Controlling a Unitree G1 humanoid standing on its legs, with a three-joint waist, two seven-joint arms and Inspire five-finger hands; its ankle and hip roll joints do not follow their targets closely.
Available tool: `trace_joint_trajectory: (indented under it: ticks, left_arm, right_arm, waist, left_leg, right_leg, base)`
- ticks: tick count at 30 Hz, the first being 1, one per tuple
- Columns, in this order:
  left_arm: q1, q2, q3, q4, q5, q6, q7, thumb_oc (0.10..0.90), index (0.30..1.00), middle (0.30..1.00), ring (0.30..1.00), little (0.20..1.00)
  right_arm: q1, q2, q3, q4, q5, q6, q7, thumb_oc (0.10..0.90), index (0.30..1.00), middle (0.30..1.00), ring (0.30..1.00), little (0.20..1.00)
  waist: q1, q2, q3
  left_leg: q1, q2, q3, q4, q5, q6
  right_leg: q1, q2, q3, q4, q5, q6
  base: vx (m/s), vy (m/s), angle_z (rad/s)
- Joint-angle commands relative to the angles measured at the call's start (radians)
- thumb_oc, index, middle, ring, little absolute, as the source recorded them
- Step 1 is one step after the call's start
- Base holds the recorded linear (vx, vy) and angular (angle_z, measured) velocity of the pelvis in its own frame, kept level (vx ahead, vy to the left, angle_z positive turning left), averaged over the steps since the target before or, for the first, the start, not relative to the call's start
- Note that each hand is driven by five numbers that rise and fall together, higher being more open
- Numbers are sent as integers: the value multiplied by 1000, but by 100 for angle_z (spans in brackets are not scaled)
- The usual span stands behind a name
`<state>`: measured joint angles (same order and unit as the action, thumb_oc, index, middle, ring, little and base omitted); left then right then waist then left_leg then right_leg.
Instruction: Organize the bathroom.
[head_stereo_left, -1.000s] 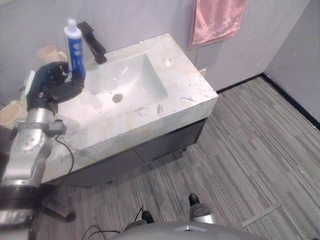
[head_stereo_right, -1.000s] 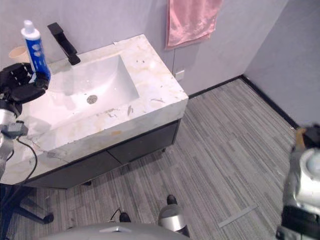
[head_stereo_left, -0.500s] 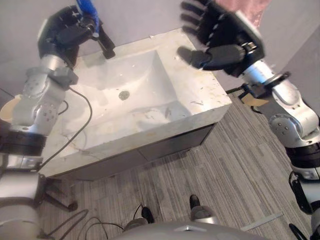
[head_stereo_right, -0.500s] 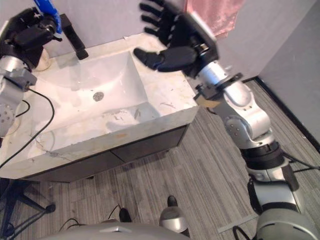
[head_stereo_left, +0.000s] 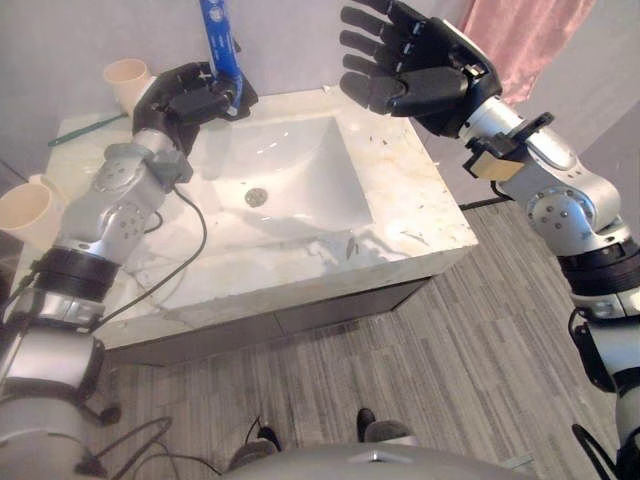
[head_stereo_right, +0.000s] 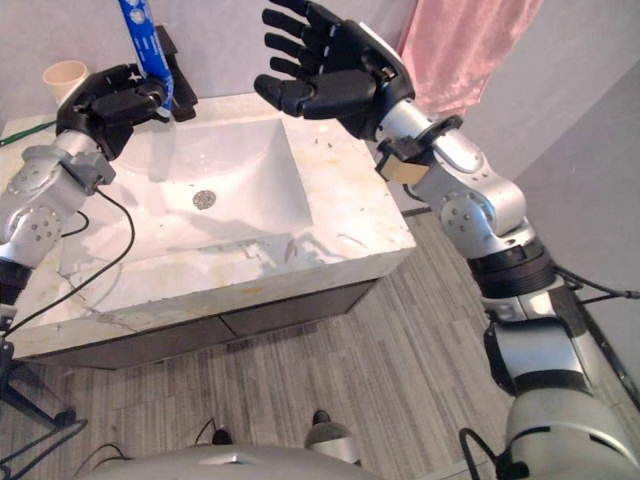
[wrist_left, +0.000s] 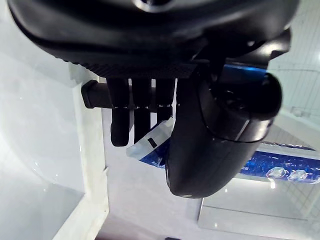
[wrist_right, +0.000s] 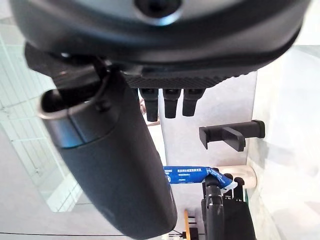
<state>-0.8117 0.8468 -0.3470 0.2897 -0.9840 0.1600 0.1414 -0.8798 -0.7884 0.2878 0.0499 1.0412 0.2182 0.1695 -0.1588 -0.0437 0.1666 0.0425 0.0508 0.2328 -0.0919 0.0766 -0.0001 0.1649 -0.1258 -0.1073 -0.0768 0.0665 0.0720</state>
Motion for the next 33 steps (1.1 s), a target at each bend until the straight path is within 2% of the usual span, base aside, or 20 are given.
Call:
trace_joint_trajectory:
  ticks: [1,5,14,23,29,33]
  left_arm:
    - [-243,-28,8,17,-45,-102,-9,400,300,300,300,300]
    - [-268,-62,-24,20,-49,-99,-14,400,300,300,300,300]
    - [-311,-90,-68,9,-46,-83,-2,400,300,300,300,300]
    - [-320,-59,-71,-14,-2,-67,-21,400,300,300,300,300]
    - [-323,-45,-69,-47,-16,-76,-33,400,300,300,300,300]
    - [-326,-44,-78,-70,-53,-59,-53,400,300,300,300,300]
  right_arm:
    - [-154,2,50,47,38,-63,12,800,900,900,900,900]
    - [-183,16,80,95,39,-45,17,800,900,900,900,900]
    - [-232,33,113,165,30,-73,8,800,900,900,900,900]
    - [-272,15,116,237,0,-98,0,800,900,900,900,900]
    - [-290,9,119,281,7,-106,4,800,900,900,900,900]
    - [-305,17,125,316,21,-108,23,800,900,900,900,900]
  waist:
    - [18,39,-161]
    - [21,37,-165]
    - [31,35,-166]
    - [54,35,-171]
    - [65,34,-171]
    - [73,36,-174]
  left_leg:
    - [81,-23,1,53,-98,-39]
    - [86,-25,-4,44,-97,-36]
    - [93,-30,-23,30,-98,-32]
    - [91,-34,-48,27,-101,-29]
    - [93,-36,-61,25,-101,-30]
    - [94,-34,-68,22,-98,-33]
  right_leg:
    - [-60,125,12,62,-116,37]
    - [-60,126,11,59,-114,39]
    - [-62,127,12,56,-109,41]
    - [-61,129,7,54,-109,41]
    - [-56,131,3,49,-110,38]
    - [-52,134,-3,42,-108,36]
  base:
    - [2,-11,5]
    - [5,-9,7]
    - [-7,-10,4]
    - [-26,-20,4]
    - [-32,-28,6]
    - [-45,-34,-2]
